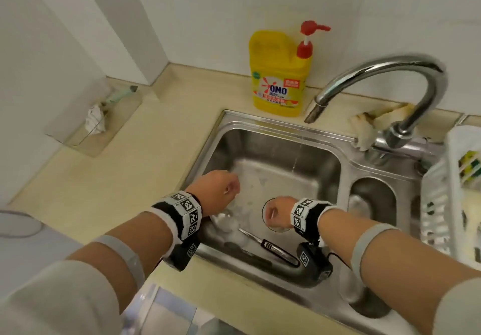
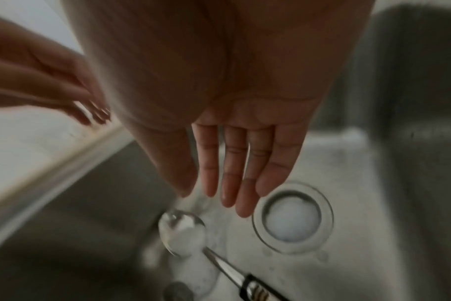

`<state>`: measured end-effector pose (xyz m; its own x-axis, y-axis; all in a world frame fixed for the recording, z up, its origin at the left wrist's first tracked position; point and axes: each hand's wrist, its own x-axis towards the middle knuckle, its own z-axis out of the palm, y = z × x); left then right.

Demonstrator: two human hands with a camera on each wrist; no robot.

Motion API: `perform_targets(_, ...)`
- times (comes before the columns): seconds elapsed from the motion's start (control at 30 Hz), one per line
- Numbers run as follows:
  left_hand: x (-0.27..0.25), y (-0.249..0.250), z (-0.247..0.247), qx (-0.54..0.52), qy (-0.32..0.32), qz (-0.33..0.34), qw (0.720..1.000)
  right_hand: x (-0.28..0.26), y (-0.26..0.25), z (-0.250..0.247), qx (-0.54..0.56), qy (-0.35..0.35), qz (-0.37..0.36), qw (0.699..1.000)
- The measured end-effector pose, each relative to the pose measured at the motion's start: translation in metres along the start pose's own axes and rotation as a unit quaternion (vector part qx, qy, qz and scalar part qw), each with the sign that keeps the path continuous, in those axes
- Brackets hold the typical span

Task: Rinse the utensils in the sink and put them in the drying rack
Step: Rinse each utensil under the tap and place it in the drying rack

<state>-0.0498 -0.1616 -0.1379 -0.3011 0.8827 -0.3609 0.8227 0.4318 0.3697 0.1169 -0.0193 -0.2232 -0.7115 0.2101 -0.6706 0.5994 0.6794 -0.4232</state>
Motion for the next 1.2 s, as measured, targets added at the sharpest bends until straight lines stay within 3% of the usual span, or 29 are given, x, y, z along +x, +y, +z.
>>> perform_targets(0.1,0.007,-0.027,0.000,0.032,-0.001,0.034,0.999,0.043,0.008,0.031,-0.040,-0.075,0.036,0.996)
perform_targets(0.33,0.023,-0.065,-0.002,0.018,0.047,0.082,0.995,0.102,0.012,0.070,-0.072,-0.147,0.045,0.986)
perform_targets(0.7,0.038,-0.072,-0.002,-0.019,0.036,0.100,0.994,0.109,0.012,0.084,-0.025,-0.197,0.033,0.979)
perform_targets(0.8,0.044,-0.065,-0.007,-0.037,0.011,0.091,0.995,0.092,0.012,0.068,-0.033,-0.157,0.041,0.986)
perform_targets(0.97,0.064,-0.049,-0.009,-0.047,-0.058,0.051,0.996,0.044,0.011,0.019,0.015,-0.020,0.067,0.997)
perform_targets(1.07,0.080,-0.042,-0.002,-0.031,-0.088,0.003,0.996,0.001,0.010,-0.015,0.025,0.061,0.081,0.995)
perform_targets(1.2,0.097,-0.033,0.011,-0.087,-0.137,-0.047,0.986,-0.056,0.015,-0.047,0.050,0.140,0.116,0.982)
